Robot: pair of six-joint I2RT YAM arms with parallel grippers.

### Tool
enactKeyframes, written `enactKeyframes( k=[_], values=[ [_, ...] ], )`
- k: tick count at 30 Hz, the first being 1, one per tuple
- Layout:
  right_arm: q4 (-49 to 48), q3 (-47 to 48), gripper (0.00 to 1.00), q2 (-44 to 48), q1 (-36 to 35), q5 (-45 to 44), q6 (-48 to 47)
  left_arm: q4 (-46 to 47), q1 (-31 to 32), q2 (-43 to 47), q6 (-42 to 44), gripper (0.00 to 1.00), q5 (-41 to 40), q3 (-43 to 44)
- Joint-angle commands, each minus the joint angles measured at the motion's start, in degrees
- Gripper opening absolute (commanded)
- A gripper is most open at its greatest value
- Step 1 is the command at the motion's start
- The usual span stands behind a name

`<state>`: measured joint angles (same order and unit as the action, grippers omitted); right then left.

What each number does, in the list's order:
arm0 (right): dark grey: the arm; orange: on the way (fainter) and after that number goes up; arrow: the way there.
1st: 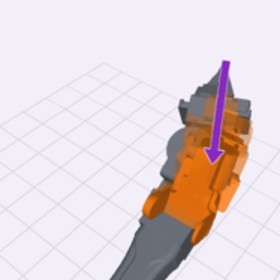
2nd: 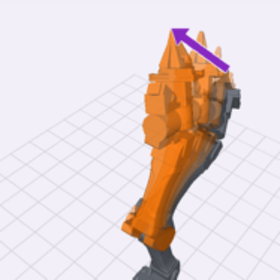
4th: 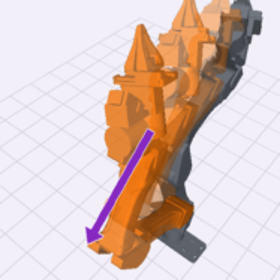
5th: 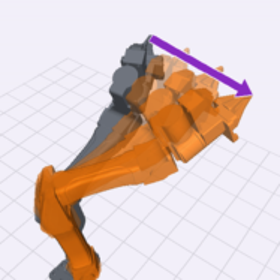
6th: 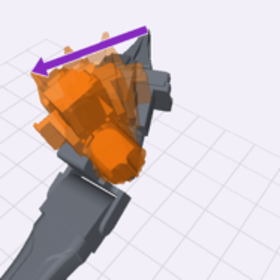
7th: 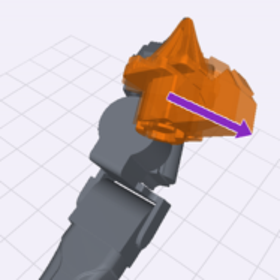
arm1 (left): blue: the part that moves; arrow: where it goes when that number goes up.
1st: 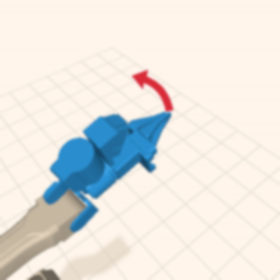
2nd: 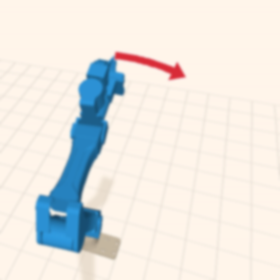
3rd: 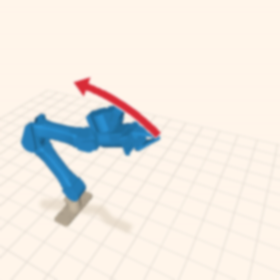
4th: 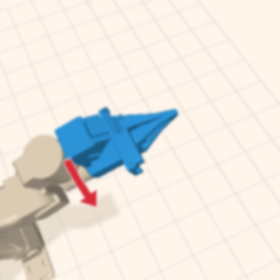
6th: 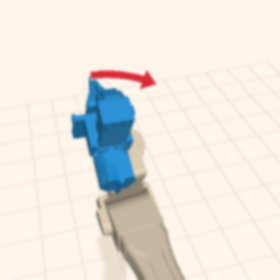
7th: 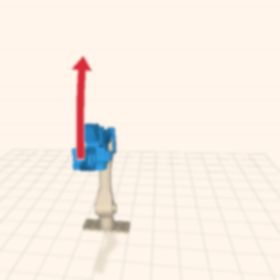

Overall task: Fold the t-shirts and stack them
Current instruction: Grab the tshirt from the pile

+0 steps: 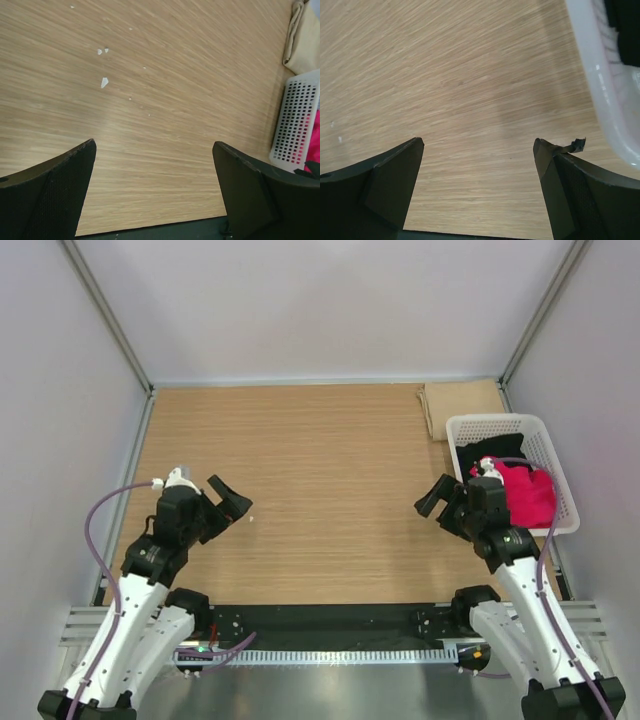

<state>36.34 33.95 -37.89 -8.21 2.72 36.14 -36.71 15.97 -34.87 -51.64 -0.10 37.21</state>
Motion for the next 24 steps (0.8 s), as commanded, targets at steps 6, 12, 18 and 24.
enactKeyframes(
  k=[6, 12, 18, 24],
  values=[
    [14.1, 20.3, 1.0, -14.0, 0.0, -15.5, -7.4, -1.8, -0.4, 5.5, 5.7, 1.0, -4.6, 3.4],
    [21.4, 38.5, 1.0, -35.0, 4.6, -20.7, -10.0, -4.2, -0.4, 2.5, 9.6, 1.0, -2.0, 8.1],
    [20.3, 47.3, 0.86, -46.1, 15.4, -18.0, -5.0, -4.8, -0.4, -3.0, 16.7, 1.0, 5.0, 13.2],
    [18.2, 52.2, 0.42, -53.0, 20.2, -24.2, -4.5, -1.3, -0.3, -3.4, 22.5, 1.0, 7.3, 12.3]
  ],
)
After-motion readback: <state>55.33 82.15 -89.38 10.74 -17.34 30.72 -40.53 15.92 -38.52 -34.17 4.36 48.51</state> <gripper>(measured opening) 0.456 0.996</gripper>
